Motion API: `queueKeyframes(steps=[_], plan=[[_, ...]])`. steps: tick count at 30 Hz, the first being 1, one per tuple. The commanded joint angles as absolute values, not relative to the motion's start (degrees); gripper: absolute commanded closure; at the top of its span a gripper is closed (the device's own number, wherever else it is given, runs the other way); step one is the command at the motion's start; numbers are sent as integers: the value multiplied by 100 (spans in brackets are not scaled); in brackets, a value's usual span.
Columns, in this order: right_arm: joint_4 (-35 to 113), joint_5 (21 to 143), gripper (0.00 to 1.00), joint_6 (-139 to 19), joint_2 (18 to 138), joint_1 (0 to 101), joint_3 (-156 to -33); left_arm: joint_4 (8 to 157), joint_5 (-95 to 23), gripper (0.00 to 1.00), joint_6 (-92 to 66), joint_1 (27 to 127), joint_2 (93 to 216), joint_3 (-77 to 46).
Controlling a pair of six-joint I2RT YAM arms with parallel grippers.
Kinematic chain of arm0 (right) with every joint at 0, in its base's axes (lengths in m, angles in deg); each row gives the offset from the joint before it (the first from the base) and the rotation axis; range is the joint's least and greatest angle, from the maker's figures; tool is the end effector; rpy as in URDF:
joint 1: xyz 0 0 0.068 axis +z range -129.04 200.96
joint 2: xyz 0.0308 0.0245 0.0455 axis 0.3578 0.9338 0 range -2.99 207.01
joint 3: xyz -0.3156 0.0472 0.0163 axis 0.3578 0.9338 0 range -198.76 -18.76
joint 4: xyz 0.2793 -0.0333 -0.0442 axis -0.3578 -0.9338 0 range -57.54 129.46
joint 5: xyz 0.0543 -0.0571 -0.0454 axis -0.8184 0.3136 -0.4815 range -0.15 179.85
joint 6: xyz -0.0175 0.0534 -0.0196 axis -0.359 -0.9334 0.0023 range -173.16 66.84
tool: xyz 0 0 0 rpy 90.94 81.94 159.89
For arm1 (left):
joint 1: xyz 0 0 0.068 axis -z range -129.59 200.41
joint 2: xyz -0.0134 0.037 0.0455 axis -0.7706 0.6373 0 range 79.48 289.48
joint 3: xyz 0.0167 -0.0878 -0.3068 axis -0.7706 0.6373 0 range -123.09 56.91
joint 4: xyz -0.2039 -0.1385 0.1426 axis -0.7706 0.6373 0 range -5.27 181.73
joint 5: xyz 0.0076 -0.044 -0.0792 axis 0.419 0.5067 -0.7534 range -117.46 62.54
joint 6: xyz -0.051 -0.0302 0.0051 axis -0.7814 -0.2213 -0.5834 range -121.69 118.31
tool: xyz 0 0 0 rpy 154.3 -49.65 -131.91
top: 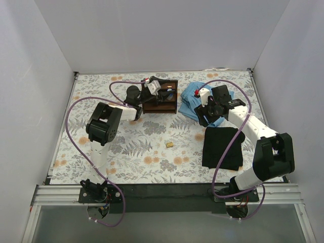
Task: Sort the stationery into containers
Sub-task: Place the stationery in the storage box, then pick up the stationery from the center of the board.
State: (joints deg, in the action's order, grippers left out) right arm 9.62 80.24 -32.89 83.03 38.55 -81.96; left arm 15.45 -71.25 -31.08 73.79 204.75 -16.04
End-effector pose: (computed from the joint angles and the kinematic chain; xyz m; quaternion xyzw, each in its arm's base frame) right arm 0.3230 0.1100 0.2824 -0.3315 0.8843 0.0718 0.3207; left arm 0.4592 -0.2314 0.2222 0.2704 0.5672 -0.5302 0.5693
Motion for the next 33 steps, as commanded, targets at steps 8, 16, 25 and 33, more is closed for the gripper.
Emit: queueKeyframes(steps=[8, 16, 25, 33], plan=[[958, 7668, 29, -3383, 8261, 3828, -8748, 4029, -6388, 36, -2981, 7326, 17602, -1745], [378, 6762, 35, -1794, 8464, 4073, -9031, 9155, -4488, 28, -3403, 6220, 15535, -1842], [650, 6384, 38, -1694, 8393, 4521, -8802, 9958, -4336, 41, -2885, 5155, 15690, -972], [1229, 6190, 44, -1371, 7849, 5637, -7627, 10220, -4477, 63, -3052, 4841, 16665, -945]])
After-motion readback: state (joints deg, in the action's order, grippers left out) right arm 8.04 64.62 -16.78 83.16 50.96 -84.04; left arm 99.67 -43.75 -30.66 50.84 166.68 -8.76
